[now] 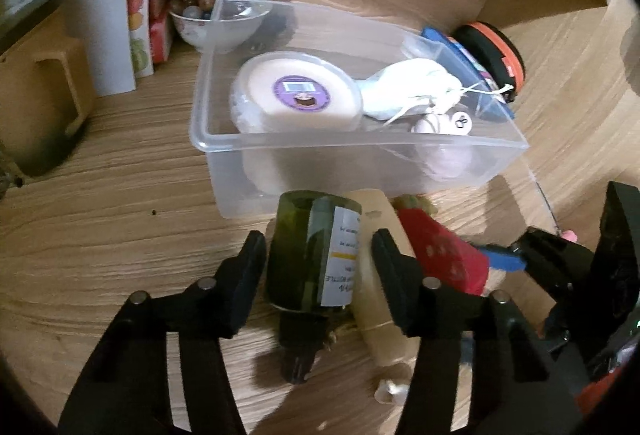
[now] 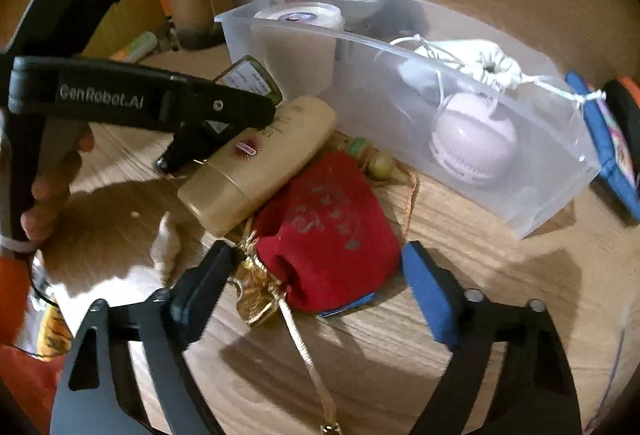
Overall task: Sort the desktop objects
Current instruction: 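Grasp the green glass bottle with left while right grasps the red velvet pouch, then carry the green bottle and the red pouch over the bin with both grippers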
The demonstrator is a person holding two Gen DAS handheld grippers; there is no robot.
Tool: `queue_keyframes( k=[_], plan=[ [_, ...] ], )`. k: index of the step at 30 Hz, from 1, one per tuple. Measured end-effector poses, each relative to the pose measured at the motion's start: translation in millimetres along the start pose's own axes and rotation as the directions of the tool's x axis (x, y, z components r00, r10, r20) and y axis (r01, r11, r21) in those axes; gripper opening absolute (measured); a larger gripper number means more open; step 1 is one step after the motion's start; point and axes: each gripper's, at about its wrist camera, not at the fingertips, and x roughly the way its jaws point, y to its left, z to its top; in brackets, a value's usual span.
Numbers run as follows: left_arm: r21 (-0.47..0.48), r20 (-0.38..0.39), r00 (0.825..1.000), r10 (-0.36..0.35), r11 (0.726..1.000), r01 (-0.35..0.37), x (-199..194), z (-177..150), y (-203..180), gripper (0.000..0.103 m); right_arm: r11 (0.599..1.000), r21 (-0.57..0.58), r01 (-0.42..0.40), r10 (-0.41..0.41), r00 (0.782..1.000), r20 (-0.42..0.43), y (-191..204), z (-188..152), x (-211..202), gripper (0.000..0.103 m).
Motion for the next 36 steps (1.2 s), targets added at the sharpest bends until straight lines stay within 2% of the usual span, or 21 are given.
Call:
queue_keyframes(
  k=[1,3,6,11,12,13,22,36],
  plan=[
    [0.004,0.0,1.0,-0.003,1.0,0.003,0,0,0,0.052,1.0,0.003,-0.015,0.015,1.0,-0.001,-1,1,-1,0.06],
    [0.01,-0.004,1.0,-0.018,1.0,0.018,1,2,-1,0.046,1.0,0.01,-0.011,0.011,1.0,0.004,-5,1,-2,0.047],
    [0.019,-0.017,0.999,-0.035,0.999,0.035,1,3,-3,0.041,0.999,0.037,-0.026,0.025,1.0,0.015,-11,-1,-5,0.039],
    [0.036,0.009,1.0,0.005,0.999,-0.005,-7,2,-6,0.041,0.997,0.069,-0.017,0.013,0.998,0.061,-20,-5,-17,0.028],
    [0.033,0.018,1.0,0.003,0.999,-0.004,-11,2,-5,0.041,0.997,0.074,-0.019,0.013,0.997,0.078,-22,-5,-22,0.021],
    [0.03,0.028,1.0,0.004,1.0,-0.005,-15,2,-4,0.041,0.997,0.075,-0.018,0.012,0.997,0.082,-22,-4,-25,0.019],
    [0.024,0.097,0.995,0.012,1.0,-0.014,-47,3,-10,0.041,0.994,0.111,0.015,-0.031,0.989,0.144,-35,-10,-53,0.016],
    [0.033,0.176,0.984,0.016,0.999,-0.022,-73,11,-26,0.041,0.992,0.113,0.059,-0.09,0.954,0.287,-40,7,-104,0.015]
  ],
)
